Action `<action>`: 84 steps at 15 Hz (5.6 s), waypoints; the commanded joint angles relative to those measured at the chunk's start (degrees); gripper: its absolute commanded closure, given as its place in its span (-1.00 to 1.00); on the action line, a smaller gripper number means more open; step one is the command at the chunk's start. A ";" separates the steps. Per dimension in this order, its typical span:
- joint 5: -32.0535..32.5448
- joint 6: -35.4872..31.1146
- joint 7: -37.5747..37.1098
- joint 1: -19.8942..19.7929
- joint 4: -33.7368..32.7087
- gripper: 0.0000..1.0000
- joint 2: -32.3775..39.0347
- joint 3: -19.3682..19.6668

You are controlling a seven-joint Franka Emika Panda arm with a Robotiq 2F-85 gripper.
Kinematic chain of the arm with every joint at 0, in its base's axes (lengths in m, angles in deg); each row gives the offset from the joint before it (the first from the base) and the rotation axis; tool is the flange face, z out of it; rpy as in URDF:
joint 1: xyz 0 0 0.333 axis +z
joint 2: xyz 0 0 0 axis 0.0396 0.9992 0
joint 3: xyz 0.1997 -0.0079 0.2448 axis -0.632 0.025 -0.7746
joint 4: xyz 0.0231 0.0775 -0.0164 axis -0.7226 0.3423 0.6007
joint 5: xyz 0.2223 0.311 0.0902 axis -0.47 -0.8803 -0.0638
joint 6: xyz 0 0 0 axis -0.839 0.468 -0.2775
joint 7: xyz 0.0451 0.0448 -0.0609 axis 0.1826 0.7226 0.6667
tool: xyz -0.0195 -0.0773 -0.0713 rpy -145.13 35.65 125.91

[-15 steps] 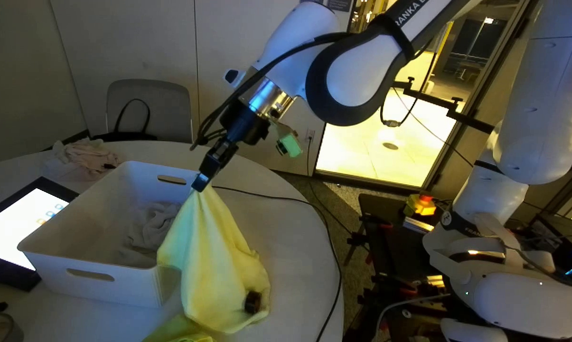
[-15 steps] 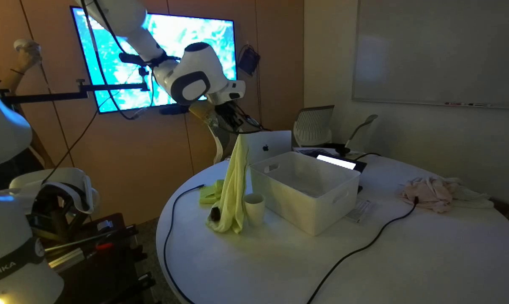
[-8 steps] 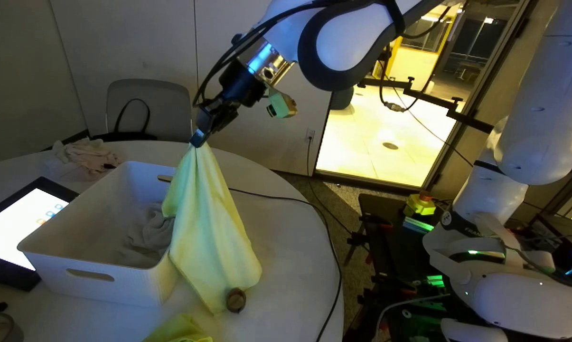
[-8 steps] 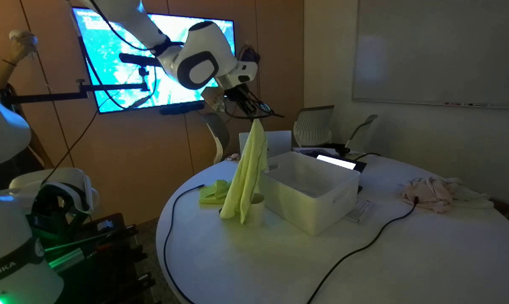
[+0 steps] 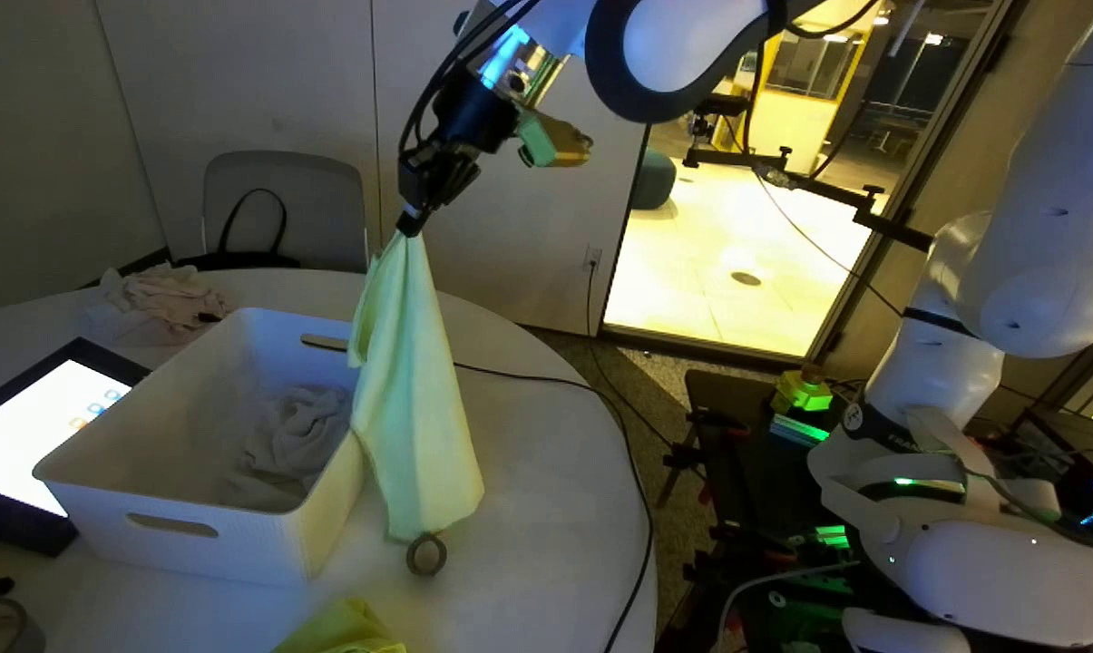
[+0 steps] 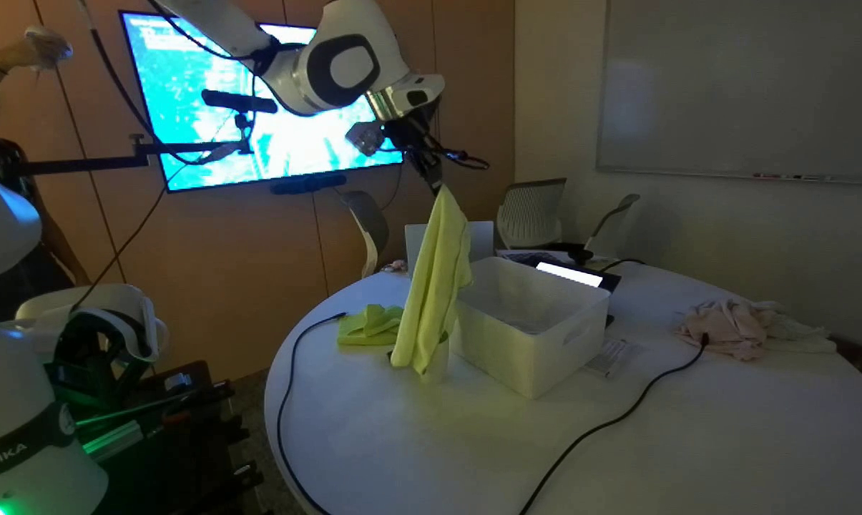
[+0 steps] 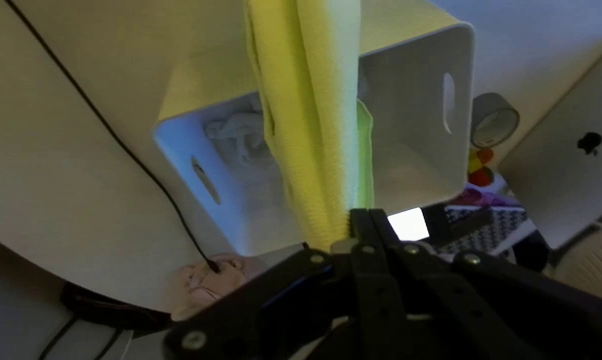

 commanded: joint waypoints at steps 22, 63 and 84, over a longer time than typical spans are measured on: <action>12.22 70.93 -4.52 21.57 -56.86 0.99 19.96 18.19; 1.97 64.74 -15.38 23.50 -96.81 -0.14 54.83 18.32; -0.83 70.94 -0.41 4.15 -67.35 -1.00 44.90 14.65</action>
